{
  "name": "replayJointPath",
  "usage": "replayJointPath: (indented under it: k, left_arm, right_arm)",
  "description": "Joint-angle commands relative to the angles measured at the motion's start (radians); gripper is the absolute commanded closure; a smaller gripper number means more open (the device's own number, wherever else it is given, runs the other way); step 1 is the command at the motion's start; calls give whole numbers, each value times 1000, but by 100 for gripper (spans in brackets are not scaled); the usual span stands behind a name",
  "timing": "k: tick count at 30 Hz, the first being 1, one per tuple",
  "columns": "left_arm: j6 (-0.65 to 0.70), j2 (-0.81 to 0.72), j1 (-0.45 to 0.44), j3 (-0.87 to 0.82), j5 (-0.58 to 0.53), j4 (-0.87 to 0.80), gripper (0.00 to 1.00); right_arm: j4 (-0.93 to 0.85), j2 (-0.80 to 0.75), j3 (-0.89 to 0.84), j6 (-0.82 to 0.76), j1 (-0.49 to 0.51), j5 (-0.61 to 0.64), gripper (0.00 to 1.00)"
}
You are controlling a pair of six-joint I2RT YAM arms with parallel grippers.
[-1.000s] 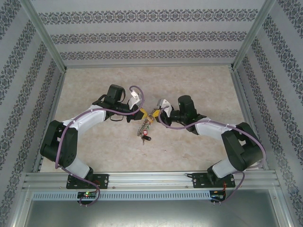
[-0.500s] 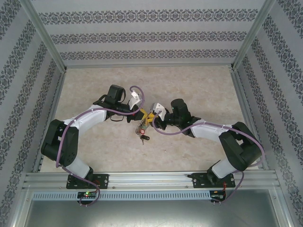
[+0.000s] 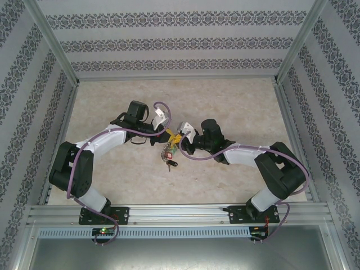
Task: Put the keys on the keyring
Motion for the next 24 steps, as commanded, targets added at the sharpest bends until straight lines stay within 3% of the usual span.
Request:
replayJointPath:
  k: [1, 5, 10, 15, 19, 24]
  left_arm:
    - [26, 10, 14, -11, 34, -14, 100]
    - [30, 11, 20, -13, 34, -18, 100]
    - [45, 6, 41, -17, 27, -23, 100]
    - [141, 6, 46, -13, -23, -94, 100]
    - [197, -3, 46, -14, -66, -132, 100]
    - [220, -21, 45, -17, -37, -152, 100]
  right_arm:
    - [79, 16, 3, 37, 10, 16, 92]
    - [106, 27, 13, 52, 10, 33, 100]
    - [133, 36, 28, 93, 10, 55, 100]
    - [145, 48, 57, 147, 7, 34, 100]
    - [94, 51, 97, 255, 10, 105, 100]
    - [76, 53, 122, 292, 26, 164, 100]
